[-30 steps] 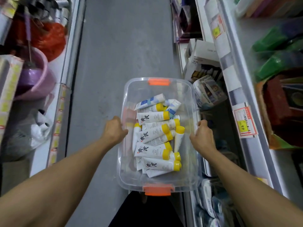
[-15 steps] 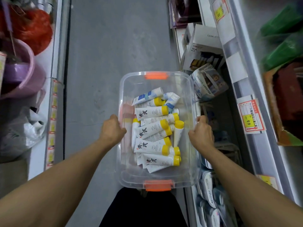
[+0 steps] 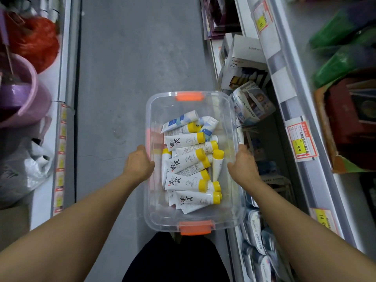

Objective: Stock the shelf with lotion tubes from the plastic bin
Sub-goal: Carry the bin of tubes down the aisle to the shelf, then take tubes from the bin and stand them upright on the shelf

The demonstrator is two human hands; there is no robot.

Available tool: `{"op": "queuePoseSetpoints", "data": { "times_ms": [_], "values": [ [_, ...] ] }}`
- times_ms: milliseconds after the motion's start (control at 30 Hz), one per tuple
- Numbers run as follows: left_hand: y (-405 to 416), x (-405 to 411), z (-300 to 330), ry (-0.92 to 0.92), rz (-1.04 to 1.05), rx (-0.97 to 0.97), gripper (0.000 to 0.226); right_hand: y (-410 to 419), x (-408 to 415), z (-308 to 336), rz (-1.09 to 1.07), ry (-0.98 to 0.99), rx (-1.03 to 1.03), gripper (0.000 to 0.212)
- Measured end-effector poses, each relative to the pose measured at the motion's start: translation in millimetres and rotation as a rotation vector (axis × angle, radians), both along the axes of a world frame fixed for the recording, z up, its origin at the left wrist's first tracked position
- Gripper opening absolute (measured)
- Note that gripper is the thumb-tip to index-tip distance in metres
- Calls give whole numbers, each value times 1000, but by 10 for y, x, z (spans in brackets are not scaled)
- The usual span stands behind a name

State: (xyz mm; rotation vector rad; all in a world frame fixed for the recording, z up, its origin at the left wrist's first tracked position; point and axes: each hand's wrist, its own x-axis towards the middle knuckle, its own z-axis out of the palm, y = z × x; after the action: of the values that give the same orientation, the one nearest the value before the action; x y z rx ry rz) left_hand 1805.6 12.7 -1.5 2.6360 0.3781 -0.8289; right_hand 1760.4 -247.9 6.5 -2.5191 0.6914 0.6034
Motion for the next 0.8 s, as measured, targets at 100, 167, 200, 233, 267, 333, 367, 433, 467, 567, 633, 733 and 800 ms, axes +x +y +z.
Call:
{"op": "queuePoseSetpoints", "data": {
  "times_ms": [100, 167, 200, 233, 267, 333, 367, 433, 467, 567, 633, 733, 800],
  "values": [
    [15, -31, 155, 32, -7, -41, 50, 75, -40, 150, 56, -48, -69, 58],
    [14, -51, 266, -4, -12, -72, 56, 161, -67, 254, 126, -128, -116, 57],
    [13, -57, 318, -33, -26, -81, 57, 211, -76, 285, 165, -151, -125, 56],
    [11, -62, 360, -61, -50, -86, 59, 262, -82, 294, 203, -162, -128, 55],
    [13, -64, 390, -89, -81, -91, 60, 312, -81, 288, 238, -161, -125, 54],
    [24, -56, 421, -137, -139, -99, 61, 402, -56, 224, 306, -136, -105, 54],
    [27, -44, 428, -156, -163, -97, 60, 445, -29, 172, 341, -116, -93, 56],
    [21, 2, 440, -185, -208, -80, 57, 528, 65, 35, 401, -94, -45, 59],
    [13, 36, 439, -199, -231, -65, 55, 576, 122, -50, 427, -92, -24, 58],
    [-31, 143, 414, -250, -299, -35, 49, 723, 252, -317, 547, -42, -69, 56],
    [-77, 220, 362, -293, -356, -26, 44, 796, 307, -483, 616, 22, -109, 55],
    [-156, 297, 243, -336, -435, -27, 44, 859, 302, -681, 682, -24, -211, 43],
    [-211, 323, 176, -349, -468, -28, 47, 855, 276, -778, 729, -63, -311, 38]
  ]
}}
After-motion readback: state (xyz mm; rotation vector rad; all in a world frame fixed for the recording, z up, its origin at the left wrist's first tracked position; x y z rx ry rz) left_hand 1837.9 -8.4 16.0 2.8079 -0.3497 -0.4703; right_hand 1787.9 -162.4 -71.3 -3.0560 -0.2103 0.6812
